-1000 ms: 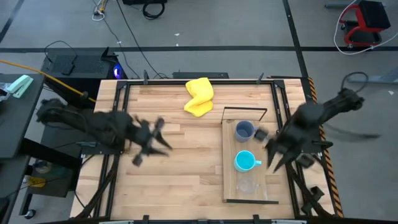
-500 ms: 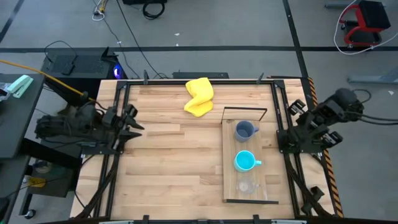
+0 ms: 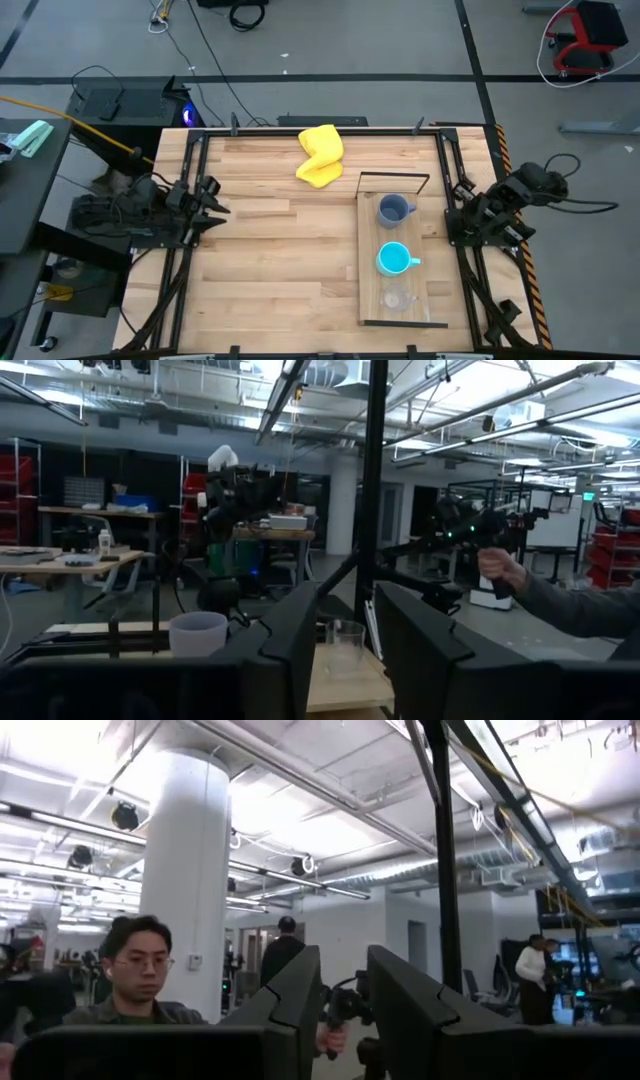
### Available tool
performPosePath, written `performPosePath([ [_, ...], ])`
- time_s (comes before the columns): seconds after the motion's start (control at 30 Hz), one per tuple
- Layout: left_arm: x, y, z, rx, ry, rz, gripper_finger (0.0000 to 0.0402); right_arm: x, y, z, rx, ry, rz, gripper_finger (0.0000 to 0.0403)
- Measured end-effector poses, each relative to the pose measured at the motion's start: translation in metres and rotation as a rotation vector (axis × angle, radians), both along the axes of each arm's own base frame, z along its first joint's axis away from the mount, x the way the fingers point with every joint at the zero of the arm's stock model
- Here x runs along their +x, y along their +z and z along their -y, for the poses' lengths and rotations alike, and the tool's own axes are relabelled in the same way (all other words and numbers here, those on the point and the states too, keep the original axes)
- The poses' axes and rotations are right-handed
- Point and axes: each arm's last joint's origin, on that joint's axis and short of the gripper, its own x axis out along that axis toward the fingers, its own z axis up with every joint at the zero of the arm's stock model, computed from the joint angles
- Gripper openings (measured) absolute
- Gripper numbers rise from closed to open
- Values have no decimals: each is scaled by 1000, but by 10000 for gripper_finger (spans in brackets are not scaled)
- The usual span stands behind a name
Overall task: Stack small to large cups/mugs on shelf
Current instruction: Return to Home Position
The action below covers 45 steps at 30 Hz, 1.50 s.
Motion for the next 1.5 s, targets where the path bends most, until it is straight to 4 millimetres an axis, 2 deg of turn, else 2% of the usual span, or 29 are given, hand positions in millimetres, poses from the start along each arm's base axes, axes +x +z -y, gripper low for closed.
performPosePath([
  [0.27, 6, -28, 0, -27, -1, -58, 112, 19, -40, -6, 39, 4, -56, 95],
  [0.5, 15, -59, -1, -70, 72, -137, 118, 29, -69, -8, 70, -7, -125, 95],
  [0.77, 16, -60, -2, -39, 89, -146, 113, 35, -86, -10, 69, -14, -192, 95],
  [1.0, 17, -75, -4, -13, 176, -301, 117, 40, -100, -11, -20, -44, -310, 95],
  [1.1, 19, -77, -4, 79, 194, -311, 118, 42, -108, -12, -104, -75, -341, 95],
  [1.23, 20, -78, -4, 176, 208, -315, 114, 43, -122, -12, -161, -78, -473, 95],
  [1.5, 20, -77, -4, 171, 213, -300, 116, 45, -119, -13, -151, -79, -493, 95],
])
